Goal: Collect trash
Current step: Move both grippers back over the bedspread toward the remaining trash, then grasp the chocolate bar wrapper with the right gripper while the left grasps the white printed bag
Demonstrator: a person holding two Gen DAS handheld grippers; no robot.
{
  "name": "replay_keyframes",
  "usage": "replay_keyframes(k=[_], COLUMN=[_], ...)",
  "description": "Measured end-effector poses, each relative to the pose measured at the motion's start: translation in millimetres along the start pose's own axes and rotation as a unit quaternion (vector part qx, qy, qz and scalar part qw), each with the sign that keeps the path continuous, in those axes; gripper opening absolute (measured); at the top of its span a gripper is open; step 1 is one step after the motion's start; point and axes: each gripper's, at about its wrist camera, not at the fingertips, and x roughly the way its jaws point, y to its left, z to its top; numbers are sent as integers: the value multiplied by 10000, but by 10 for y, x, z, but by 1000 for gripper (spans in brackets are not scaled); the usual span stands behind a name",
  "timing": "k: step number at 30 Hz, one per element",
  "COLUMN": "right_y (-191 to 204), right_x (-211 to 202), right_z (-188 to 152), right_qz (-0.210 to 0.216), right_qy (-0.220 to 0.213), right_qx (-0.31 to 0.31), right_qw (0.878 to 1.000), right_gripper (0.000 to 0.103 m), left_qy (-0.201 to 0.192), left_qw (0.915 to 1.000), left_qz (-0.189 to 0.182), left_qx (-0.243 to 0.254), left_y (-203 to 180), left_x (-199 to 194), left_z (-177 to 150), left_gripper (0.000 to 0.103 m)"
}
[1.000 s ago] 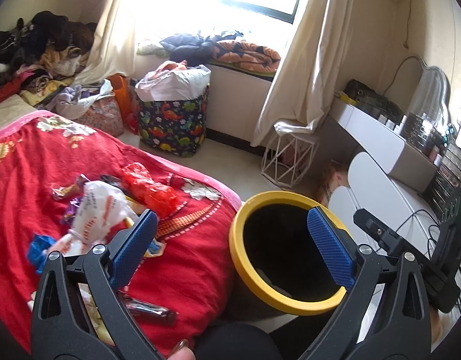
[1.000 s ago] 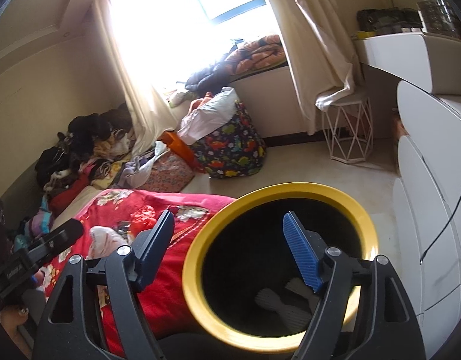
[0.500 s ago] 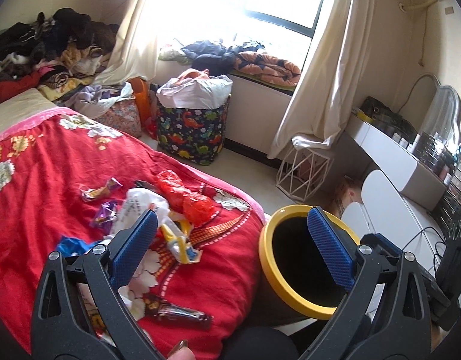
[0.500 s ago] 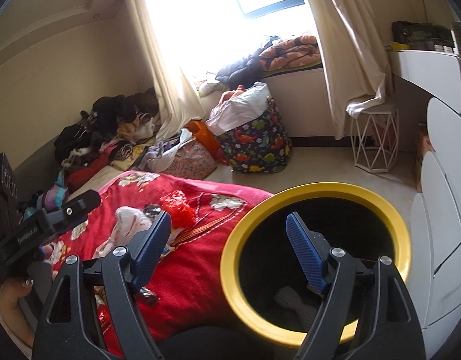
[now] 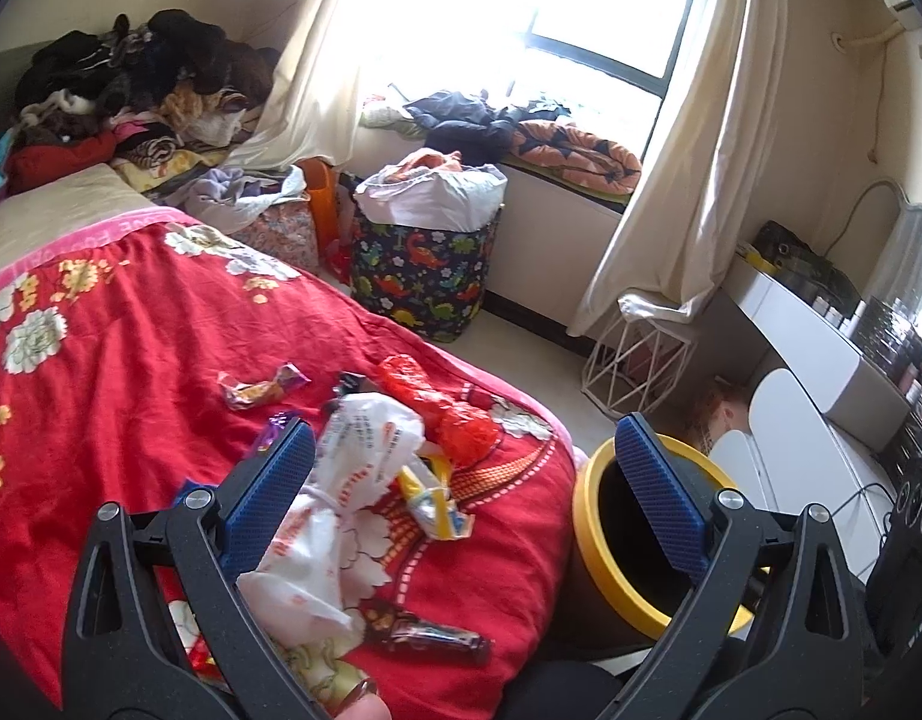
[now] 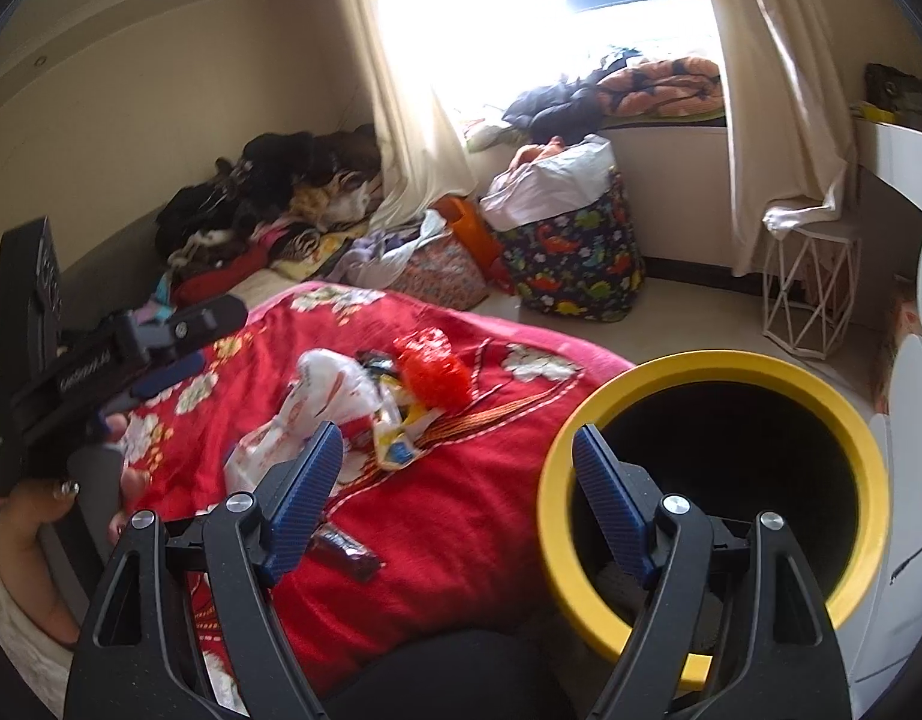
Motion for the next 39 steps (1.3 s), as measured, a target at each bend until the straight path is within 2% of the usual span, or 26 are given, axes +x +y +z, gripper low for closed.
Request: replay_keyframes(k=[11, 18, 27, 32, 35, 39], right_y=[292, 440, 610, 694, 715, 777], right_x=[285, 487, 803, 971, 1098, 1235], right_z=[-125, -210, -329, -392, -421, -459], right_qz=[312, 497, 682, 690, 731, 697], right_qy=[527, 938, 1557, 1904, 2120, 2345], right_qx=[-386, -551, -697, -910, -895, -1023], right_qw=[9974, 9928, 9830, 9750, 9704, 9642], right_gripper=[77, 77, 77, 76, 71, 65], left_qy=[129, 438, 925, 1156, 1276, 1424], left_qw=[9992, 9973, 9940, 9915, 9899, 9873], left_qz=[287, 495, 415, 275, 225, 219], left_qx=[-226, -328, -411, -534, -575, -674], left_y=[360, 564, 745, 793, 800, 810], left_x=[-5, 47, 151, 204, 243, 287], left_z=[-21, -117, -271, -347, -385, -452], left_gripper=[92, 92, 92, 79, 73, 72])
